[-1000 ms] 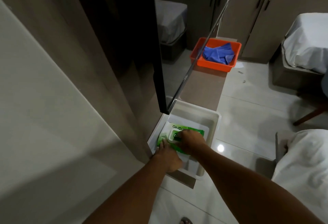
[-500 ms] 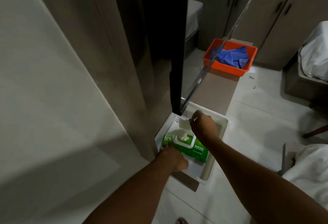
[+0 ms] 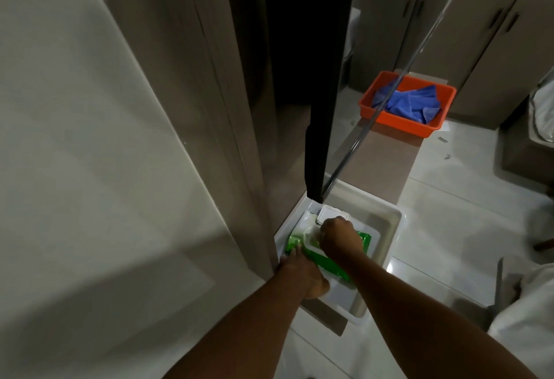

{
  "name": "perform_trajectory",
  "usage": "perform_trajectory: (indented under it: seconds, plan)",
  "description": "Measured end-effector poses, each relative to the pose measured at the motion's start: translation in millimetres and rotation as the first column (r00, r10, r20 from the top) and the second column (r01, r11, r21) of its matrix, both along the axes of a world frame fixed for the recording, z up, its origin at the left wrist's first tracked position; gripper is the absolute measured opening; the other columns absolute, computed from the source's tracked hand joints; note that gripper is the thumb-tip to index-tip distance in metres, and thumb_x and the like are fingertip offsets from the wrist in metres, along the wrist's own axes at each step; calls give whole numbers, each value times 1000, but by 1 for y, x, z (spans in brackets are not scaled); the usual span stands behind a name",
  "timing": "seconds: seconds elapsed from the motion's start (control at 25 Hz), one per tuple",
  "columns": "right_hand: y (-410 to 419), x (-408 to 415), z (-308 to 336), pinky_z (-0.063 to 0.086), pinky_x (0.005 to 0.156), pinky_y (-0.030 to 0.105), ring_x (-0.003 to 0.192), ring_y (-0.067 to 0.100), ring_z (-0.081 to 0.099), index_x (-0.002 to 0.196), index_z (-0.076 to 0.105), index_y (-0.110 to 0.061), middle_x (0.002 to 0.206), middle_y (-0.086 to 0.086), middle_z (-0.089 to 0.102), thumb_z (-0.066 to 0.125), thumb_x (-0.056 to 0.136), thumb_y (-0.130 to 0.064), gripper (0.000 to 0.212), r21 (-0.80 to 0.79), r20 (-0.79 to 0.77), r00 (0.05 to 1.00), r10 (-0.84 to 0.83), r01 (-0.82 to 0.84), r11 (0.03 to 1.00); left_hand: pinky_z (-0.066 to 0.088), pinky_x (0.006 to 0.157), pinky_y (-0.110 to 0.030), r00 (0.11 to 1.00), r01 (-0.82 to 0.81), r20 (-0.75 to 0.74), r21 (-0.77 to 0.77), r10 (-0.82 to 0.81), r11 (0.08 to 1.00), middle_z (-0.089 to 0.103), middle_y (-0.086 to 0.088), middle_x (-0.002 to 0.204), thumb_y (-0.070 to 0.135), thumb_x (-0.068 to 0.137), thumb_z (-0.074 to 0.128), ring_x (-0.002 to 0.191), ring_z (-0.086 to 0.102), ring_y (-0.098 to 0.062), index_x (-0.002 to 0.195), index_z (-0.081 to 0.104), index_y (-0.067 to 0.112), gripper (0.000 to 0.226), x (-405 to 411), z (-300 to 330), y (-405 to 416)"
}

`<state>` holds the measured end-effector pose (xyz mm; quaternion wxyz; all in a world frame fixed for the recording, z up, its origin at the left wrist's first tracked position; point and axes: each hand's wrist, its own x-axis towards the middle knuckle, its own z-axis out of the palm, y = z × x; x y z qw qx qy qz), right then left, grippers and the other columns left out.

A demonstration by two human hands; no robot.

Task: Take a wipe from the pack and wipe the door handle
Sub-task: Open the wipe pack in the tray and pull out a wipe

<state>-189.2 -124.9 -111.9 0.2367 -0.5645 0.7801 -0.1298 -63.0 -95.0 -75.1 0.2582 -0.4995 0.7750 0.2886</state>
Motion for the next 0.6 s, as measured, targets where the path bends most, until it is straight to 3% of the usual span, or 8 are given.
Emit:
perform_trajectory:
  seconds: [0.2, 0.36, 0.48, 0.6]
  plan:
    - [-6, -13, 6, 51, 60, 28, 64, 17, 65, 75, 74, -9, 72, 5, 69, 64, 93, -21, 23, -14, 203, 973, -110, 115, 993, 15, 123, -57, 999, 24, 32, 22, -25, 999, -5, -21, 169, 48, 98, 46, 155, 3, -41, 160, -5, 6, 90, -1, 3, 0]
    - [3, -27, 17, 47, 47, 18, 56, 11, 67, 71, 67, -15, 71, 8, 72, 67, 91, -18, 20, -66, 513, 812, -278, 361, 930, 12, 125, -56, 998, 32, 48, 14, -32, 999, -9, -23, 168, 46, 95, 46, 155, -1, -41, 160, -4, 4, 93, -1, -3, 0]
    - [18, -36, 24, 58, 59, 33, 70, 25, 70, 78, 64, -11, 76, 12, 69, 66, 89, -14, 12, 9, 691, 648, -320, 435, 900, 11, 126, -54, 1000, -17, -8, -53, 17, 998, -2, -25, 168, 43, 90, 53, 155, 0, -41, 160, 1, 2, 96, -2, -6, 2]
    - [35, -37, 28, 62, 73, 46, 78, 30, 70, 84, 64, -9, 85, 17, 69, 65, 89, -17, 10, 100, 738, 562, -372, 454, 885, 28, 121, -54, 934, -222, -291, -15, 208, 975, 14, -17, 167, 38, 87, 67, 153, 18, -37, 159, 13, 7, 95, -9, 0, 10]
